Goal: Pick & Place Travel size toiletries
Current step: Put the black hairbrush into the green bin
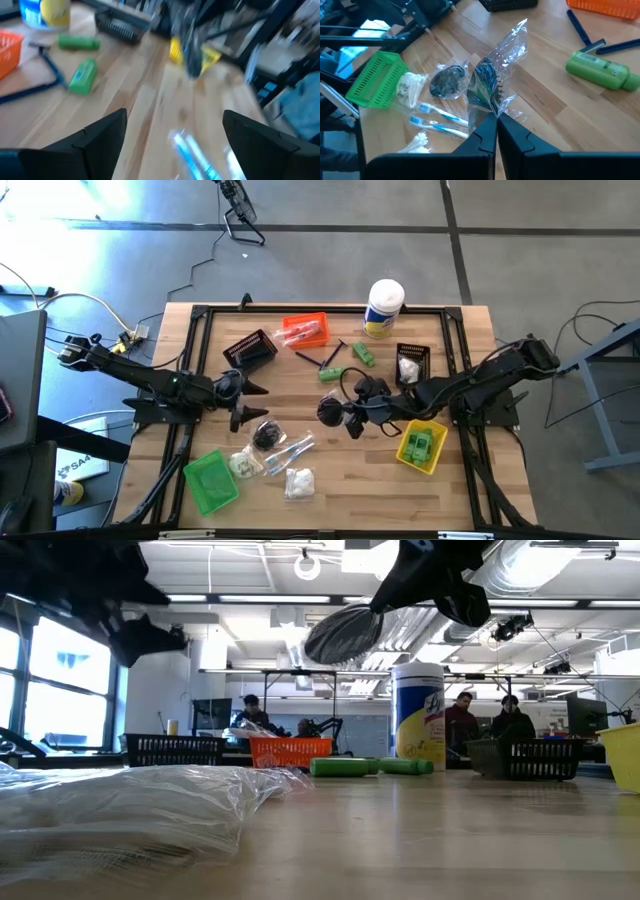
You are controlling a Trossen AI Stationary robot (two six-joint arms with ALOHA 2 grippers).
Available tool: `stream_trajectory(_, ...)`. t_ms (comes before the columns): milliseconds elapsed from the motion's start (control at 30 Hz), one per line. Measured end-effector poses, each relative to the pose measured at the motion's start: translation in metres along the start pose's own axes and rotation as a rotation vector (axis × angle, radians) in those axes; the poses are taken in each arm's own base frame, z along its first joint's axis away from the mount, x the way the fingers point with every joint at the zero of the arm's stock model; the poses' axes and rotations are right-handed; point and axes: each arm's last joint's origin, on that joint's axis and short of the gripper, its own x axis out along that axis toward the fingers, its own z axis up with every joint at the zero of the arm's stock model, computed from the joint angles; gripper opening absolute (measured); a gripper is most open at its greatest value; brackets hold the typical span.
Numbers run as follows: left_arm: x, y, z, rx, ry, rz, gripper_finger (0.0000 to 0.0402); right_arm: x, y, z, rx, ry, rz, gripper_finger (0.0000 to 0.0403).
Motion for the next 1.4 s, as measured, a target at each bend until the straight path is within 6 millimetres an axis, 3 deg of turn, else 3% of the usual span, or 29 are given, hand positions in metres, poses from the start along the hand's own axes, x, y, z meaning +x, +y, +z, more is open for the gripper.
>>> stream_trajectory(333,-0.004,-0.01,0.024,-0.076,-0.243,-0.109,0.0324,0.0,0.01,0.013,-0.049,-0.115,0.11,0.0004)
stream_trajectory(867,0.017,-0.008,0.008,-0.118,-0.14,-0.014,0.0324,-0.001,0.015,0.021,-0.088,-0.172,0.164,0.0004)
stream_trajectory(1400,0.052,-0.015,-0.001,-0.148,-0.231,-0.056,0.0324,-0.001,0.015,0.021,-0.107,-0.178,0.157,0.0003)
